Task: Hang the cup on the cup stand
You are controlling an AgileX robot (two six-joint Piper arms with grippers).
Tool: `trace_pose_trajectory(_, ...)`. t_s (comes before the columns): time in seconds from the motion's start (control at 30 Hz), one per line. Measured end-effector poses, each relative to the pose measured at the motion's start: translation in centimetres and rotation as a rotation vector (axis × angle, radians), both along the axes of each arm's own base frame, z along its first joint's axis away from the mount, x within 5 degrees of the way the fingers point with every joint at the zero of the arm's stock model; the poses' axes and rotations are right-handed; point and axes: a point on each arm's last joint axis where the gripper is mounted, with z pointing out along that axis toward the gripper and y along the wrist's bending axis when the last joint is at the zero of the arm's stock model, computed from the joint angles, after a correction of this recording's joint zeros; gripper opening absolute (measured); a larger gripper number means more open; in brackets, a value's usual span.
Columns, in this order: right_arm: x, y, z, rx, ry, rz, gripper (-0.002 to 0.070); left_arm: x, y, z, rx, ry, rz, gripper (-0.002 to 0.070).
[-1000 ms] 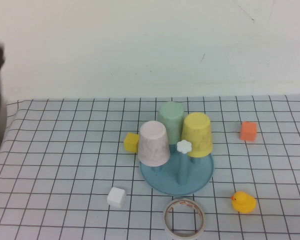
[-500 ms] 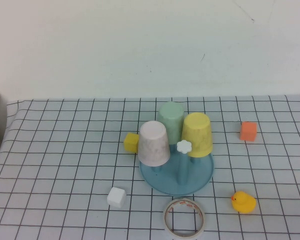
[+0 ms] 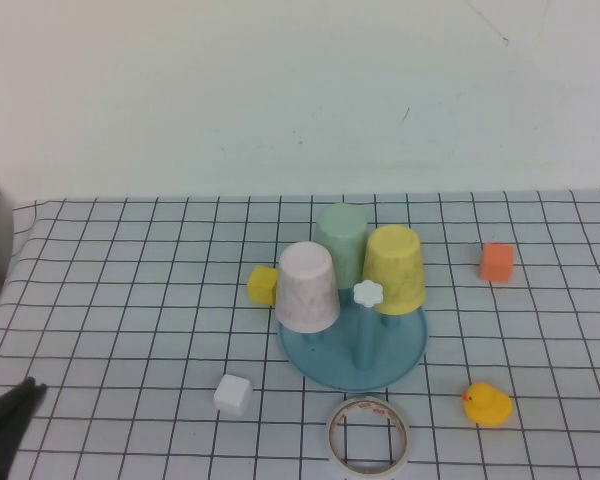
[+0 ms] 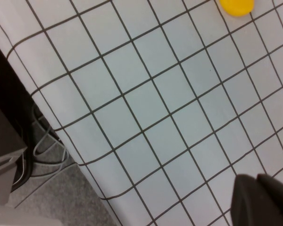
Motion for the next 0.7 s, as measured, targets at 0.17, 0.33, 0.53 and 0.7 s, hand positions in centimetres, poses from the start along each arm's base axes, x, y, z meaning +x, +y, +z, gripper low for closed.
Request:
trace_pose_trajectory(0.17, 0.0, 0.0, 0.0, 0.001, 0.000, -0.002, -0.0001, -0.3, -0.6, -0.8, 0.001, 0.016, -0.070, 0.0000)
trace_pose_trajectory(0.33, 0.0, 0.0, 0.0, 0.001, 0.000, -0.002, -0.0001, -0.6, -1.1, -1.4, -0.008, 0.030, -0.133, 0.0000)
trace_pose_trajectory(0.53, 0.0, 0.0, 0.0, 0.001, 0.000, -0.002, -0.0001, -0.7, -1.2, -1.5, -0.006, 0.028, -0.155, 0.0000)
trace_pose_trajectory(0.7, 0.0, 0.0, 0.0, 0.002, 0.000, -0.002, -0.0001, -0.9, 0.1, -2.0, 0.004, 0.007, -0.028, 0.0000)
